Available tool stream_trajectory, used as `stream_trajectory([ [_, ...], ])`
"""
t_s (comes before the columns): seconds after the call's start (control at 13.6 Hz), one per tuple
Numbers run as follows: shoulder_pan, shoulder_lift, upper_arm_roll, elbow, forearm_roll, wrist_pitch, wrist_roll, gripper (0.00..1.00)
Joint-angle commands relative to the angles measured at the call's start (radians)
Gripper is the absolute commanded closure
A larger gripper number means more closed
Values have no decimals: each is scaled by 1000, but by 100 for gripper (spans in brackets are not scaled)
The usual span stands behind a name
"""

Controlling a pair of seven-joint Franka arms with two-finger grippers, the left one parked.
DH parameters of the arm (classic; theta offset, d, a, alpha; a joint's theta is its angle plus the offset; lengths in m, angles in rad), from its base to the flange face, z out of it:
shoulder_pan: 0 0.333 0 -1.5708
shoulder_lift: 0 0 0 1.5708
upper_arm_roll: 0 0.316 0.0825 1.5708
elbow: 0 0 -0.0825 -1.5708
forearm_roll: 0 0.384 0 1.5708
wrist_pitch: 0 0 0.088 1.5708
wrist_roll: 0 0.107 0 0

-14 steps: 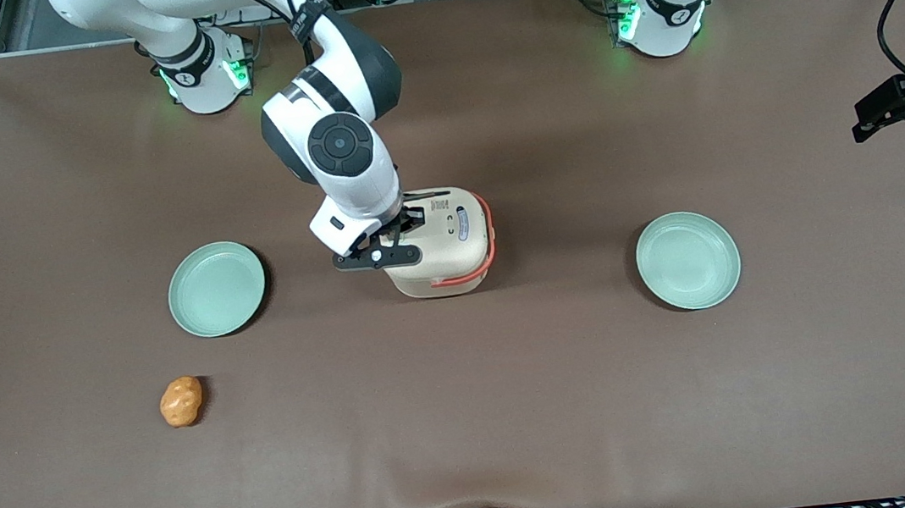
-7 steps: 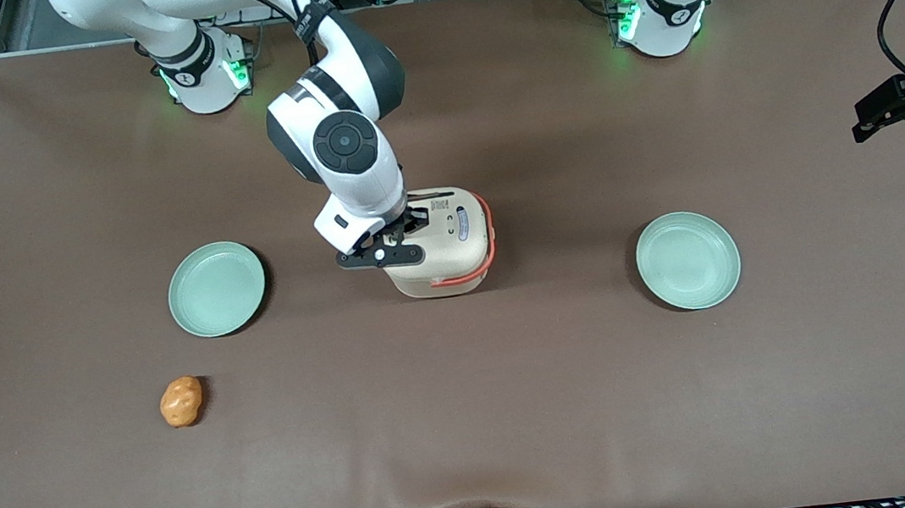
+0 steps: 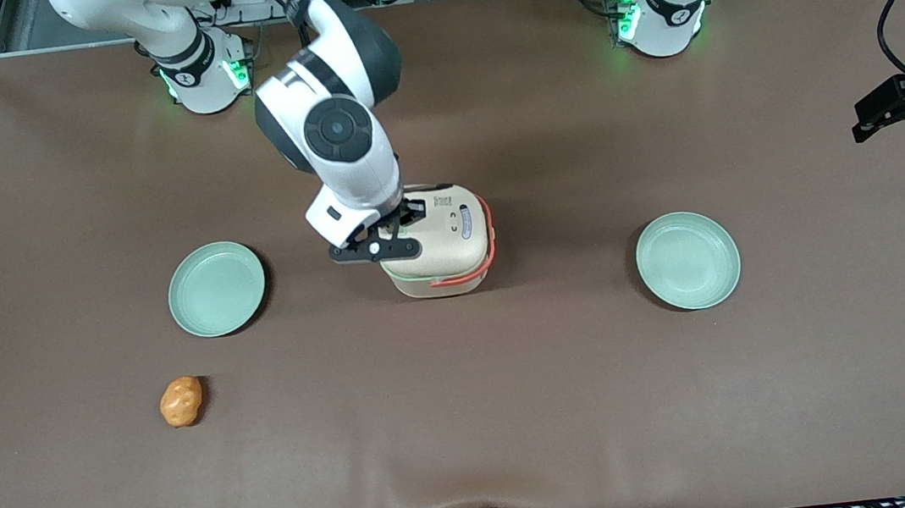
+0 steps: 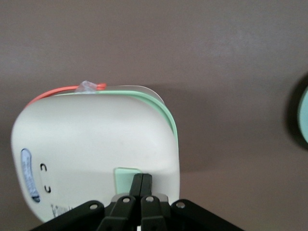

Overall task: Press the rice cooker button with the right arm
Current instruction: 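Lift the right gripper off the cooker and retract it away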

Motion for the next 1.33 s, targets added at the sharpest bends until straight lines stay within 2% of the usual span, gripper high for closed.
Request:
stream_trajectory([
  [0.0,-6,-32,-8,79,5,-98,10,70],
  [0.07,-14,-40,-8,114,5,-135,12,69],
  [0.15,-20,-49,-10,149,2,-172,8,64],
  [0.3,-61,-72,-10,202,3,-258,-1,32],
  [0.44,-103,-107,-8,222,5,-316,-5,3],
  [0.66,-175,-173,-10,222,2,-373,-69,0],
  [0.89,-271,-230,-11,222,-5,-436,-241,0],
  [1.25,-500,-317,-10,216,-6,-556,-546,0],
])
